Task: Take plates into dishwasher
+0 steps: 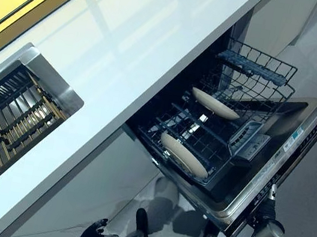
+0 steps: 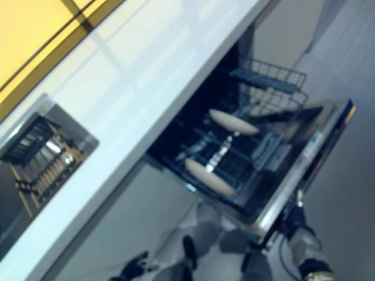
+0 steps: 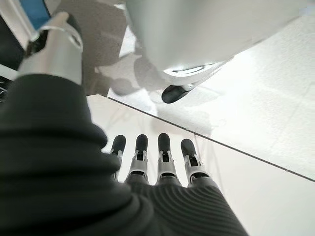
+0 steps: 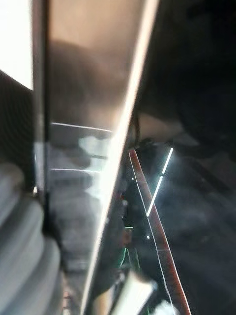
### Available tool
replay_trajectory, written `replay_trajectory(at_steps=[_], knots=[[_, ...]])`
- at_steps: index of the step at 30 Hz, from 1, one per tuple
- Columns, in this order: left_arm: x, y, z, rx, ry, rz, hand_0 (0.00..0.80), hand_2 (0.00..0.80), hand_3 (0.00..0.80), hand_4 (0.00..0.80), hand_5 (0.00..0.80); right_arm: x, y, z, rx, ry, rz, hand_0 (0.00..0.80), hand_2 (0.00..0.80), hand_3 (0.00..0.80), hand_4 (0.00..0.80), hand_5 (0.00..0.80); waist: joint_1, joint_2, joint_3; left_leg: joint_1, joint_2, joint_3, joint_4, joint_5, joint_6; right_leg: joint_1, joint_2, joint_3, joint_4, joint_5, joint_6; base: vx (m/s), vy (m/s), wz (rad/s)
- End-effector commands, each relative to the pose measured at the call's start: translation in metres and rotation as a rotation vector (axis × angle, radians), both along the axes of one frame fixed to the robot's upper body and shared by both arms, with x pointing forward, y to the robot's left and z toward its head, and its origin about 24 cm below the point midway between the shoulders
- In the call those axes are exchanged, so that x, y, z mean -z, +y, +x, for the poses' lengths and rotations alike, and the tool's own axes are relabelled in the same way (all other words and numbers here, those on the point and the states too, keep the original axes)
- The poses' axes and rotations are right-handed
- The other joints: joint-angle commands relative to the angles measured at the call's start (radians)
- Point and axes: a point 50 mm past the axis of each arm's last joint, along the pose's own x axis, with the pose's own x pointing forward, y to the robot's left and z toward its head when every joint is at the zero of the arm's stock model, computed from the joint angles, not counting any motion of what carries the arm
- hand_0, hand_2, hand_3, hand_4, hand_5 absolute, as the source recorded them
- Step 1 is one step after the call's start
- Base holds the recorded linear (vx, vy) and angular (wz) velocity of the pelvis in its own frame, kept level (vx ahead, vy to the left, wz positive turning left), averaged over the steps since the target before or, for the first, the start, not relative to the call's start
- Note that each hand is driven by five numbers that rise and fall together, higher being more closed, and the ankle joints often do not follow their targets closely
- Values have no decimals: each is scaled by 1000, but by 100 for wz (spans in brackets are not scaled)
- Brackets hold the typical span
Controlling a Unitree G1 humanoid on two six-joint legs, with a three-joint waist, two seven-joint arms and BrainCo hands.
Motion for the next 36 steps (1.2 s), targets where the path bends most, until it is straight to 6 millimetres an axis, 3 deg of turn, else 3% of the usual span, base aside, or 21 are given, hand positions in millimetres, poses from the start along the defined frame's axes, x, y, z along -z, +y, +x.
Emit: replay_trajectory(at_steps=[1,10,18,26,36], knots=[[-6,2,6,30,-32,-2,0,0,0,0,0,-94,133,84,-530,-395,-27,0,0,0,0,0,110,-17,-4,-123,-67,-63,68,53,8,134,-34,-12,-15,-58,22,71,10,5],[-6,10,3,36,-7,14,0,0,0,0,0,-115,152,93,-594,-424,-48,0,0,0,0,0,148,-52,-4,-125,-92,-113,119,22,26,174,-58,-4,-51,-13,48,104,26,1],[-8,11,5,33,-20,4,0,0,0,0,0,-128,156,100,-611,-439,-69,0,0,0,0,0,183,-71,2,-129,-110,-139,122,16,33,218,-65,-11,-107,19,66,79,34,-10],[-13,20,8,20,-32,17,0,0,0,0,0,-157,157,112,-604,-507,-83,0,0,0,0,0,262,-107,11,-168,-140,-172,151,-4,52,265,-92,-54,-156,59,87,63,18,24],[-8,32,-6,-58,10,16,0,0,0,0,0,-181,156,119,-603,-562,-127,0,0,0,0,0,334,-137,20,-217,-163,-204,246,-55,69,310,-124,-80,-170,86,97,78,75,5]])
